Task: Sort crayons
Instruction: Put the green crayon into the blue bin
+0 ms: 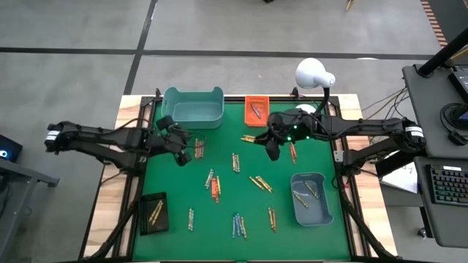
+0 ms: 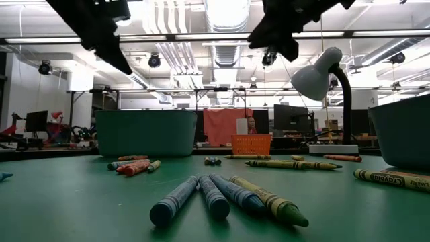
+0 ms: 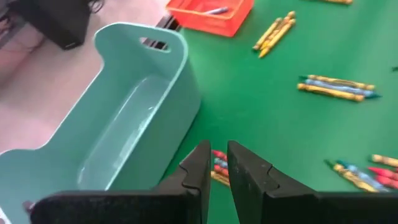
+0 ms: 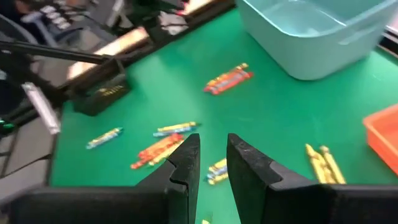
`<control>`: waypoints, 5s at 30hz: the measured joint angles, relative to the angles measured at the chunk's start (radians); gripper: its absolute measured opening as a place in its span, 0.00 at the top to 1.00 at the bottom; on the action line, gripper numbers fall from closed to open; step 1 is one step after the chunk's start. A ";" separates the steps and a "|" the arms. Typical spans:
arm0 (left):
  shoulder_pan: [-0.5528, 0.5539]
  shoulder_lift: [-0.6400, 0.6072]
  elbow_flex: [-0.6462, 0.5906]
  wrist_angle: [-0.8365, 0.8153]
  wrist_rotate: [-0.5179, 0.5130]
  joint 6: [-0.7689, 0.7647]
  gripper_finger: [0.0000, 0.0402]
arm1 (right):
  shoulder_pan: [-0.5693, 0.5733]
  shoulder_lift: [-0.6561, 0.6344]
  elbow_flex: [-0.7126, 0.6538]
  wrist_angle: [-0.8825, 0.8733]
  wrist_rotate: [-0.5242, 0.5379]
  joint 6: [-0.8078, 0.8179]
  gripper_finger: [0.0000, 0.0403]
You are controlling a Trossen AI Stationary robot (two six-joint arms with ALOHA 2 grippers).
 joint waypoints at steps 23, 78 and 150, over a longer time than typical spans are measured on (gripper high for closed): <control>0.141 0.000 -0.004 0.262 0.044 0.311 0.91 | -0.055 0.112 0.001 -0.186 0.125 0.120 0.83; 0.141 0.000 0.008 0.333 0.184 0.278 0.91 | -0.050 0.290 0.000 0.020 0.044 0.133 0.83; 0.141 -0.263 0.024 0.169 -0.127 0.292 0.91 | 0.137 0.826 0.504 -0.362 0.335 0.443 0.58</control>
